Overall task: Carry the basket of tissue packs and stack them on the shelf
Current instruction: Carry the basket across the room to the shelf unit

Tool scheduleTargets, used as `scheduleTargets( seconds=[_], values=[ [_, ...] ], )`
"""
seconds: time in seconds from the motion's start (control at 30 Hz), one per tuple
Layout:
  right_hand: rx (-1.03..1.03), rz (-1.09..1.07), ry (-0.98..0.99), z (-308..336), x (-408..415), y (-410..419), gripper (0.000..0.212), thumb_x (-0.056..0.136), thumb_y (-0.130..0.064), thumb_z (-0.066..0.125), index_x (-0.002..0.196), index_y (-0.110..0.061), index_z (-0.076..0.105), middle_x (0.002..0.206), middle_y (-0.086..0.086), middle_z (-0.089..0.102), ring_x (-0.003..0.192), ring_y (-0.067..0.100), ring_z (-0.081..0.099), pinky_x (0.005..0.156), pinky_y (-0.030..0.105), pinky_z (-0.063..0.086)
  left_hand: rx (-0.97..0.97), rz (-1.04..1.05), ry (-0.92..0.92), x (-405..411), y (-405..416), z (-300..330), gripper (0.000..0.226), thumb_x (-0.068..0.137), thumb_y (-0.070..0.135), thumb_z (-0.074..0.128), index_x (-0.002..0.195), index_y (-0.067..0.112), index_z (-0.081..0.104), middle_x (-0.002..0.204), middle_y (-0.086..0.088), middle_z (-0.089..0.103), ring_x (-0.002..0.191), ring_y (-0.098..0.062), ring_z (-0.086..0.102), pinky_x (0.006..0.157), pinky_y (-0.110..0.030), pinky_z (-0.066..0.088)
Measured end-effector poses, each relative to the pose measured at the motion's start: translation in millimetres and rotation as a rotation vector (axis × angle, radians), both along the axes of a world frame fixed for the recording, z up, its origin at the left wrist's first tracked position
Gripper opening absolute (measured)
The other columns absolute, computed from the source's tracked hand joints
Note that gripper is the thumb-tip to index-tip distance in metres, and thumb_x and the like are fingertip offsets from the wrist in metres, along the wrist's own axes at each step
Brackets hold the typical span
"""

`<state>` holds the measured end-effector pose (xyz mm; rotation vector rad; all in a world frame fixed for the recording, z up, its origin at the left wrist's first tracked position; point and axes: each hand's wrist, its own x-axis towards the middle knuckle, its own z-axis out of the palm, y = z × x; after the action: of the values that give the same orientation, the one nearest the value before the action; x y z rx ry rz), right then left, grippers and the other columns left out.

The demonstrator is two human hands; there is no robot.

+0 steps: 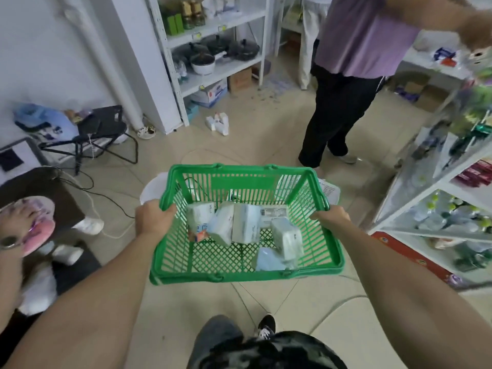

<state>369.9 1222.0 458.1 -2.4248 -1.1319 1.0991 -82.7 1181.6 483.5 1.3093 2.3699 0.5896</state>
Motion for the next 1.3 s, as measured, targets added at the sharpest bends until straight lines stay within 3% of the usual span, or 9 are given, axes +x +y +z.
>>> scheduleTargets(
  seconds=[0.07,0.2,0.37,0.57,0.8,1.0,1.13,1.23,1.3],
  values=[
    [0.007,0.026,-0.019,2.6,-3.0,27.9,0.035,0.079,-0.035,0.082,0.096,-0.006,0.068,0.078,0.011,0.065,0.073,0.029,0.066,0.07,0.034,0.056,-0.009,0.016,0.004,-2.6,24.7,-1.7,0.038,0.086,0.04,0.07,0.076,0.004,0.072,0.076,-0.025,0.07,0.074,-0.039,0.066,0.065,-0.037,0.051],
    [0.024,0.051,-0.032,-5.9,-17.4,84.7,0.035,0.076,-0.038,0.081,0.092,-0.01,0.068,0.081,0.012,0.07,0.075,0.029,0.069,0.075,0.04,0.062,-0.036,0.055,-0.025,-13.8,73.1,-9.6,0.034,0.086,0.038,0.071,0.076,0.006,0.072,0.075,-0.023,0.069,0.074,-0.037,0.067,0.064,-0.034,0.049],
    [0.03,0.09,-0.062,-12.9,-43.6,163.9,0.031,0.076,-0.037,0.078,0.087,-0.01,0.07,0.072,0.009,0.065,0.068,0.028,0.067,0.061,0.036,0.055,-0.022,0.024,-0.025,-36.2,157.8,-17.2,0.025,0.087,0.031,0.072,0.09,0.006,0.078,0.084,-0.025,0.073,0.084,-0.041,0.07,0.071,-0.037,0.052],
    [0.071,0.038,-0.056,-2.2,-63.3,247.2,0.025,0.078,-0.038,0.076,0.083,-0.015,0.067,0.073,0.01,0.067,0.068,0.027,0.066,0.064,0.036,0.056,-0.014,0.004,-0.025,-56.5,263.4,-7.4,0.034,0.087,0.037,0.068,0.07,0.007,0.067,0.076,-0.027,0.07,0.079,-0.042,0.068,0.069,-0.042,0.056],
    [0.09,-0.07,-0.03,-2.5,-48.9,342.9,0.034,0.069,-0.039,0.08,0.088,-0.013,0.068,0.079,0.012,0.069,0.076,0.031,0.069,0.074,0.042,0.062,-0.005,-0.048,-0.032,-45.4,383.6,-4.0,0.031,0.087,0.035,0.07,0.073,0.009,0.072,0.065,-0.017,0.063,0.071,-0.037,0.065,0.064,-0.035,0.05],
    [0.072,-0.069,0.011,-13.9,-16.0,445.3,0.03,0.072,-0.038,0.079,0.091,-0.015,0.072,0.08,0.011,0.071,0.07,0.028,0.068,0.068,0.037,0.058,-0.028,-0.047,-0.022,-13.8,484.1,-16.7,0.028,0.088,0.037,0.07,0.083,0.01,0.075,0.078,-0.021,0.07,0.078,-0.037,0.066,0.068,-0.037,0.052],
    [0.074,-0.07,0.014,-18.1,4.1,512.6,0.034,0.073,-0.041,0.078,0.094,-0.016,0.074,0.084,0.01,0.072,0.073,0.027,0.068,0.069,0.035,0.056,-0.049,-0.022,-0.035,5.0,546.8,-18.2,0.031,0.09,0.037,0.069,0.072,0.012,0.068,0.068,-0.013,0.061,0.07,-0.031,0.057,0.063,-0.032,0.045],
    [0.088,-0.073,0.015,-14.5,7.8,542.9,0.037,0.072,-0.044,0.077,0.098,-0.018,0.074,0.086,0.009,0.073,0.073,0.027,0.069,0.068,0.034,0.057,-0.017,-0.016,-0.036,10.8,569.1,-13.4,0.035,0.089,0.039,0.07,0.064,0.016,0.062,0.067,-0.015,0.065,0.07,-0.033,0.063,0.063,-0.035,0.05],
    [0.047,-0.091,0.022,-20.4,19.9,611.5,0.041,0.07,-0.047,0.077,0.1,-0.02,0.073,0.086,0.008,0.073,0.073,0.027,0.07,0.069,0.034,0.059,-0.03,0.02,-0.042,17.9,632.3,-20.7,0.036,0.089,0.04,0.069,0.064,0.015,0.064,0.065,-0.014,0.066,0.068,-0.033,0.065,0.061,-0.035,0.052]
  ],
)
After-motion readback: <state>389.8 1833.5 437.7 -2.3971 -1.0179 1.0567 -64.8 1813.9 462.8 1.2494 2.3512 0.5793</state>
